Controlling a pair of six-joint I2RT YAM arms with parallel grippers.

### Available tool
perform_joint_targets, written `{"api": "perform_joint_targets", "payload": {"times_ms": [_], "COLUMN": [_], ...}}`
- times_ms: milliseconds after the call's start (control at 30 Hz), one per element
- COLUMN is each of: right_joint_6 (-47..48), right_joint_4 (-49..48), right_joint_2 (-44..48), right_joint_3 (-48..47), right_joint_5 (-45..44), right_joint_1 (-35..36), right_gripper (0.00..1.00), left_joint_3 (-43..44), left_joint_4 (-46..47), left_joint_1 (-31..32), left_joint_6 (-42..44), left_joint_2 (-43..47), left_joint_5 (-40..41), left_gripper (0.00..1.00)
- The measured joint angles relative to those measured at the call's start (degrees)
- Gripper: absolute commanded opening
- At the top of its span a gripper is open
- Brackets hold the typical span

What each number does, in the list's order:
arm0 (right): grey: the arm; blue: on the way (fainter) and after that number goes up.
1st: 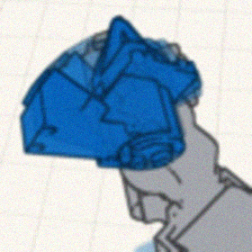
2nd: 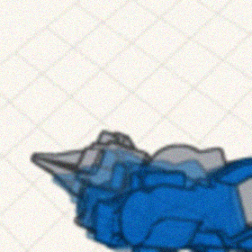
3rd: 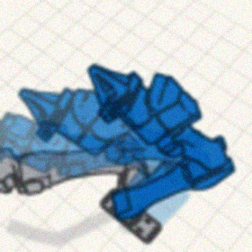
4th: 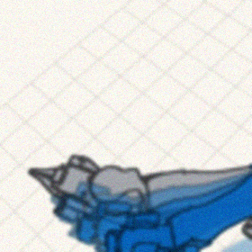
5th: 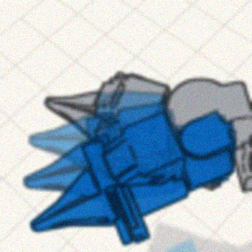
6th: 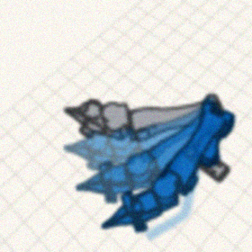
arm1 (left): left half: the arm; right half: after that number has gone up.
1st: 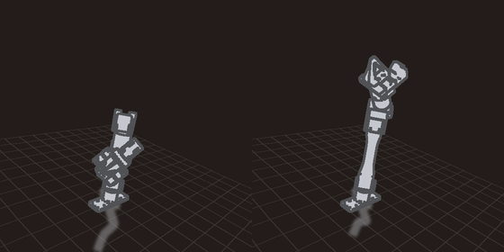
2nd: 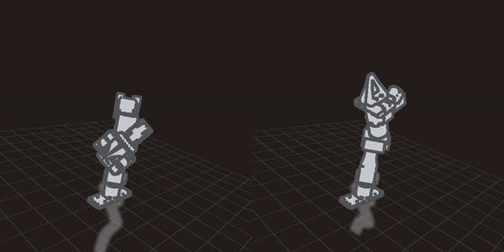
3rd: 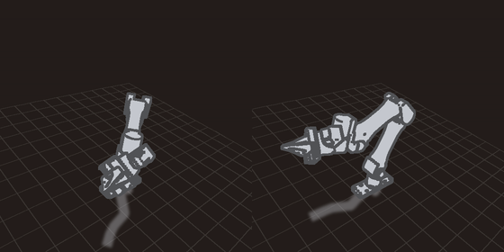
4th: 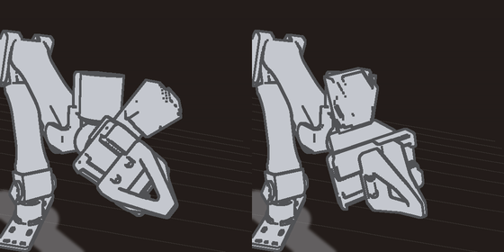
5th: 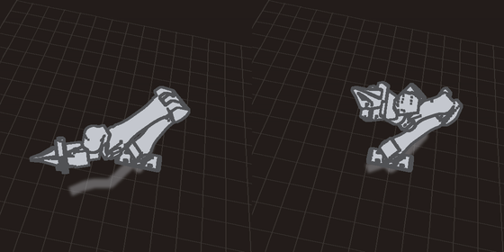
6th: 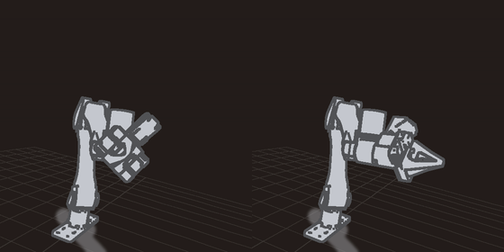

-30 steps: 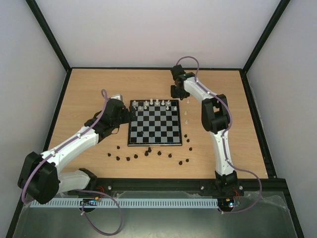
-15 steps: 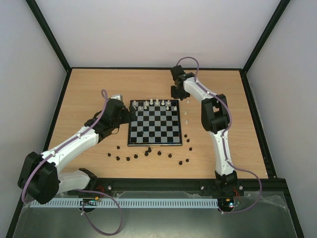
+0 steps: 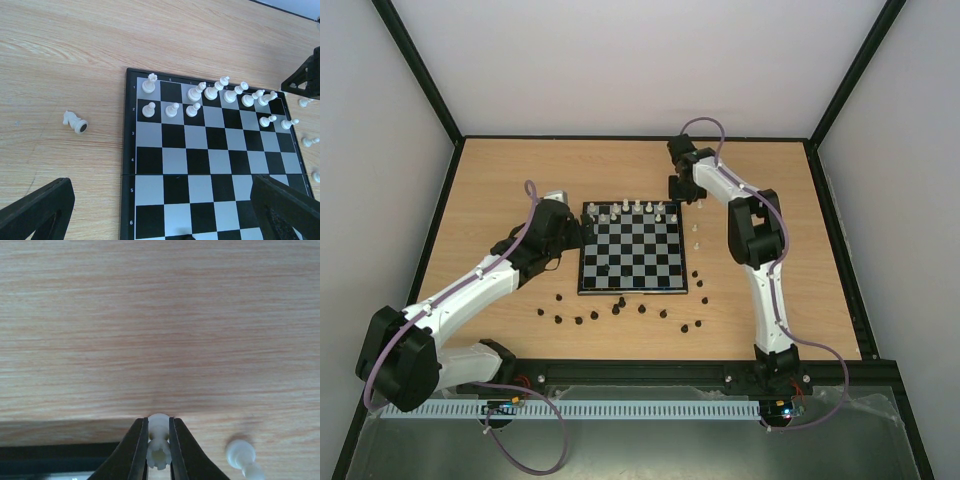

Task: Set up the chess pieces on the board
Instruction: Pick up the chess piece at the center of the board.

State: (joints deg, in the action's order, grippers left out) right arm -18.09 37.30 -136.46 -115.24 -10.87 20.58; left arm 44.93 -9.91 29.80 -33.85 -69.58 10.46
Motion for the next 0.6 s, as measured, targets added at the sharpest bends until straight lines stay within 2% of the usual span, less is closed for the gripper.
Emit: {"api": "perform_joint_targets", "payload": {"times_ms": [433, 600], "right_joint_6": [-0.13, -0.09], "right_joint_4": [-1.11, -1.57], "right_joint_2": [10.64, 11.21], "right_joint_3": [9.07, 10.58], "right_joint_5": [1.66, 2.71], "right_joint_1": [1.05, 3.13], "right_gripper": [0.09, 0.1], "left_joint_3": [-0.02, -0.02], "left_joint_4": [0.0, 0.04], "left_joint_1": [0.0, 0.0], "left_joint_6": [0.0, 0.0], "left_joint_2": [0.02, 0.02], "left_joint_5": [-0.15, -0.2], "left_gripper": [0.99, 0.99]}}
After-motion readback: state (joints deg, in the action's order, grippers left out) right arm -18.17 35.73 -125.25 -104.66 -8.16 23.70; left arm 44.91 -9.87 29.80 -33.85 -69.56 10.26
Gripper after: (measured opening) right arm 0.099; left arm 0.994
